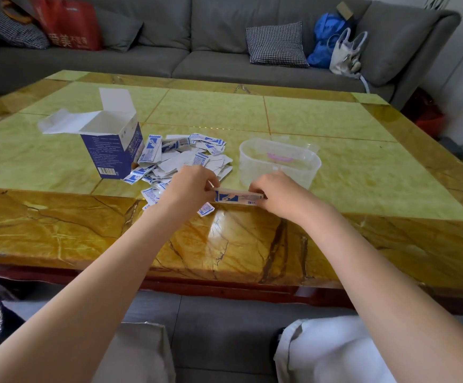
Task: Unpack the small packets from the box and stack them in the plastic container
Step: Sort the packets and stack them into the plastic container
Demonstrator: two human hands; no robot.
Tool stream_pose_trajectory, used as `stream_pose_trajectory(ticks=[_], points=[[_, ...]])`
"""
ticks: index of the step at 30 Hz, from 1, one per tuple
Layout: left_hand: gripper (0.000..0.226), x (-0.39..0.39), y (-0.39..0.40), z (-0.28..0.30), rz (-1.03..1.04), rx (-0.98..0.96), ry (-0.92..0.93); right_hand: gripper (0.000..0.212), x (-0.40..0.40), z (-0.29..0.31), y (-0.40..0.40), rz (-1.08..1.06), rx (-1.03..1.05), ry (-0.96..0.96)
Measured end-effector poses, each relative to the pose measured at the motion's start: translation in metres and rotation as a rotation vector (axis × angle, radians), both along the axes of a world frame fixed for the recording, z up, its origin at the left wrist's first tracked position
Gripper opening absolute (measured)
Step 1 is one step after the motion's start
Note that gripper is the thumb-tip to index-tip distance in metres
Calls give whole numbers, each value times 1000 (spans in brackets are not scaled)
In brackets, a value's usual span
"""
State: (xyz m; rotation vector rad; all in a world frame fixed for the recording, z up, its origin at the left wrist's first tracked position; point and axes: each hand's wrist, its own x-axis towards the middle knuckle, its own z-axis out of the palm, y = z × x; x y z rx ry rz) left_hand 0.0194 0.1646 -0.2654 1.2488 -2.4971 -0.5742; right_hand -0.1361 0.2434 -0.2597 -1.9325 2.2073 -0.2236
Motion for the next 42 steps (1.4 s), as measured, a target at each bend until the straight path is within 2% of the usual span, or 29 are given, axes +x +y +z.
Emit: stream_pose_trajectory(ticks=[4, 13, 20, 25, 34, 37, 42], points=[[28, -2, 0, 0, 73, -2, 42, 37, 4, 3, 0, 20, -48, -37], [29, -6, 4, 1, 55, 0, 2, 31, 5, 3, -1, 12, -10, -19], [25, 2, 6, 10, 8, -46, -120, 32, 14, -5, -1, 77, -96, 150], [24, 3, 7, 9, 0, -23, -106, 24, 19, -7, -5, 173, -129, 284], [20, 0, 8, 4, -32, -94, -137, 28, 21, -15, -5, 134, -136, 150], [21, 2, 5, 4, -30, -113, -146, 35, 24, -18, -6, 160, -179, 160], [26, 3, 6, 1, -47, -102, -198, 30, 25, -22, -8, 179, -205, 196]])
